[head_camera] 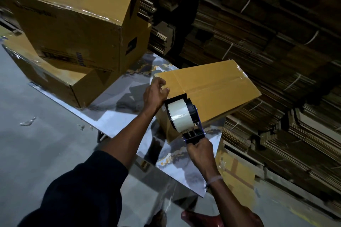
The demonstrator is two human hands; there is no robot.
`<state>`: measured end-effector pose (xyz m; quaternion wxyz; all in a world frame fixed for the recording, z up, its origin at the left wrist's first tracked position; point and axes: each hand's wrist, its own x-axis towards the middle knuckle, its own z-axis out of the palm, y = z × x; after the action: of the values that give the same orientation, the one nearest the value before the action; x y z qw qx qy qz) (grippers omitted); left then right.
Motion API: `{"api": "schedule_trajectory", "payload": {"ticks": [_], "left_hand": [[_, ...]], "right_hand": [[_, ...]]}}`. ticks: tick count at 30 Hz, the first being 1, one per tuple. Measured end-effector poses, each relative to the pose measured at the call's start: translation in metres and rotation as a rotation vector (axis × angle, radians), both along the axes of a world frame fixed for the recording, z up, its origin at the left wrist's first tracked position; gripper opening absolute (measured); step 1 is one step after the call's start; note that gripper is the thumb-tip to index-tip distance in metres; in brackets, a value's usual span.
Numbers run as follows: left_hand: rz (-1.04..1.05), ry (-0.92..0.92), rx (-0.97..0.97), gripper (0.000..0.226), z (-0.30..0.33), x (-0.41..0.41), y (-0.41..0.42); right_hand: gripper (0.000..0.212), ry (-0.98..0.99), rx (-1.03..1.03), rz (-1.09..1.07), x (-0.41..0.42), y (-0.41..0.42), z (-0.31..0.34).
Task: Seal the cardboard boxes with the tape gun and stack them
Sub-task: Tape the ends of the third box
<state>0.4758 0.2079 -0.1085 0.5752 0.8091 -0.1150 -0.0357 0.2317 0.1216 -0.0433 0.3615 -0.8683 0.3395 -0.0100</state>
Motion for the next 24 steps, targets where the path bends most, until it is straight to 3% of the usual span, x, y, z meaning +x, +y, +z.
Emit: {"api": "schedule_trajectory", "payload": {"ticks": [7,14,20,24], "left_hand": [[0.007,0.134,-0.126,0.009,-0.005,-0.017,-0.007],[0.008,0.094,-0.044,0.01,0.003,-0.012,-0.005],[0.036,0.113,-0.031,0.021,0.005,-0.013,-0.006],[0.03,0.102,-0.003,0.015,0.004,-0.021,-0.008]], "right_hand": [[0.057,-0.029,-0.004,0.021,0.0,0.001,-0.002],[0.061,-0.064,-0.029,0.041,-0.008,-0.001,0.0],[0.048,0.023,-0.007,-0.026,-0.045,-0.01,-0.013],[0.047,0.004,0.009,-0.024,-0.054,-0.01,-0.014]]}}
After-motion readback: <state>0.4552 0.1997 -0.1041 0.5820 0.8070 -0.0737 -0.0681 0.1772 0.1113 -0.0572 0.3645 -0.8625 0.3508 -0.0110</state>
